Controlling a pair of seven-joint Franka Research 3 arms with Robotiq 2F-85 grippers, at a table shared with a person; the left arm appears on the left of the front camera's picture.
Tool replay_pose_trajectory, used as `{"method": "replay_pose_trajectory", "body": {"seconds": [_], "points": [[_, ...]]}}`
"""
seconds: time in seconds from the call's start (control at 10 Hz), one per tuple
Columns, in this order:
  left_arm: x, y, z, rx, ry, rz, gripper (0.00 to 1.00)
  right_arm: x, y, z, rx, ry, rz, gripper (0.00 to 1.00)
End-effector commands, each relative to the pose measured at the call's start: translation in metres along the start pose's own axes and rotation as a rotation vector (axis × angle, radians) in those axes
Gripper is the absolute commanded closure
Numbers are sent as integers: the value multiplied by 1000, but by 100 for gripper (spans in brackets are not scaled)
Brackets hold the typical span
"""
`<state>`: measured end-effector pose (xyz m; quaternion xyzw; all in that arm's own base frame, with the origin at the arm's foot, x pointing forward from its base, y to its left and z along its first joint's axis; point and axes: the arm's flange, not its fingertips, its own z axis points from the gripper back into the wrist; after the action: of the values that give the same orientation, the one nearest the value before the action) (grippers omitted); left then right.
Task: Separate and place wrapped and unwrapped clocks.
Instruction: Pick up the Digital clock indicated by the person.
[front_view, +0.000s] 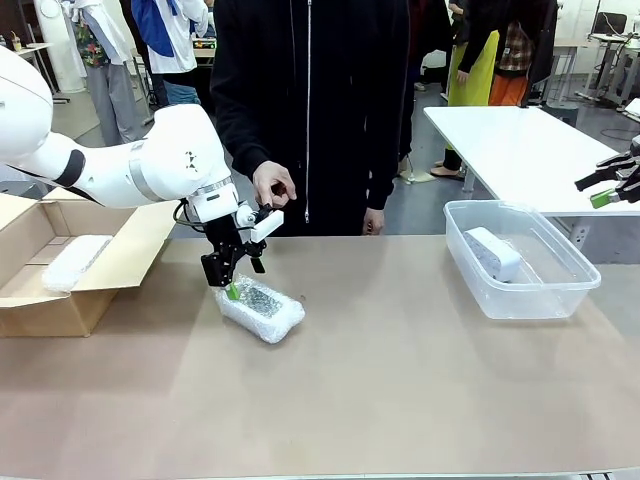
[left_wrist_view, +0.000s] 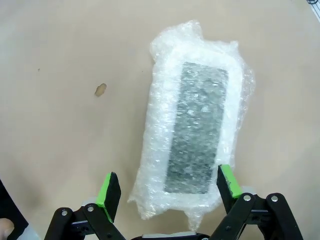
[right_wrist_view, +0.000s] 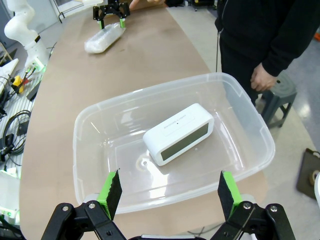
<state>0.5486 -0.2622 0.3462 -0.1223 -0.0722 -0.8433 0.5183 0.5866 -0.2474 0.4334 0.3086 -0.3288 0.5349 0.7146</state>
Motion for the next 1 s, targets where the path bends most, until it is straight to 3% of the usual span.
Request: {"method": "replay_pose_trajectory", "body": {"seconds": [0.0, 0.9], "points": [[5, -6, 1, 9, 33, 22, 0, 0, 0, -1, -3, -1, -1, 0], [14, -14, 5, 20, 24, 1, 0, 0, 0, -1, -3, -1, -1, 0]]}}
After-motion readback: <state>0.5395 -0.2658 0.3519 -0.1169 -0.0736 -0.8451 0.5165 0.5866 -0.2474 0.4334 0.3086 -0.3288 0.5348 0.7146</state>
